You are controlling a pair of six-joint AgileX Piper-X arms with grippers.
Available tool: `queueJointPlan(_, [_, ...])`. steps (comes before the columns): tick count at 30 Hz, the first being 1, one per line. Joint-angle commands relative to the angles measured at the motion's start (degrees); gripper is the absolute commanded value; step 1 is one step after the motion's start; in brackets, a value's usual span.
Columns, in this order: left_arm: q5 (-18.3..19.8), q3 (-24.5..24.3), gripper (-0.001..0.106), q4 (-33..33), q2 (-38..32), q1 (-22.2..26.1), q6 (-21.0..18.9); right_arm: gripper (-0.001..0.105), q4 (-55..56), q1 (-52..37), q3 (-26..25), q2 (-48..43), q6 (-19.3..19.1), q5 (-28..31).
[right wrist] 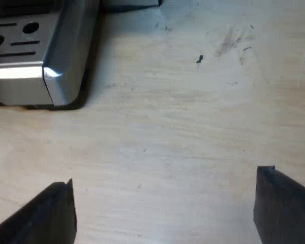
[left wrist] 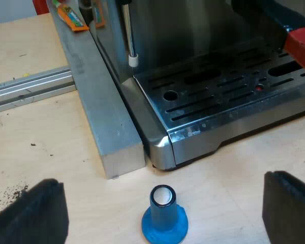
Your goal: Put the handle in the coffee machine
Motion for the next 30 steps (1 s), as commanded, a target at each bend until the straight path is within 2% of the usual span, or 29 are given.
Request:
queueJointPlan(1, [-0.59,-0.14,0.079,-1.19,-7.94,0.10,-0.63,0.073,-0.30,-0.20,-0.27,-2.56,0.21,-0.18])
queueJointPlan(30, [-0.54,-0.10,0.079,-1.19,-7.94,0.10,0.01,0.073,-0.30,-0.20,-0.27,-2.56,0.69,-0.18])
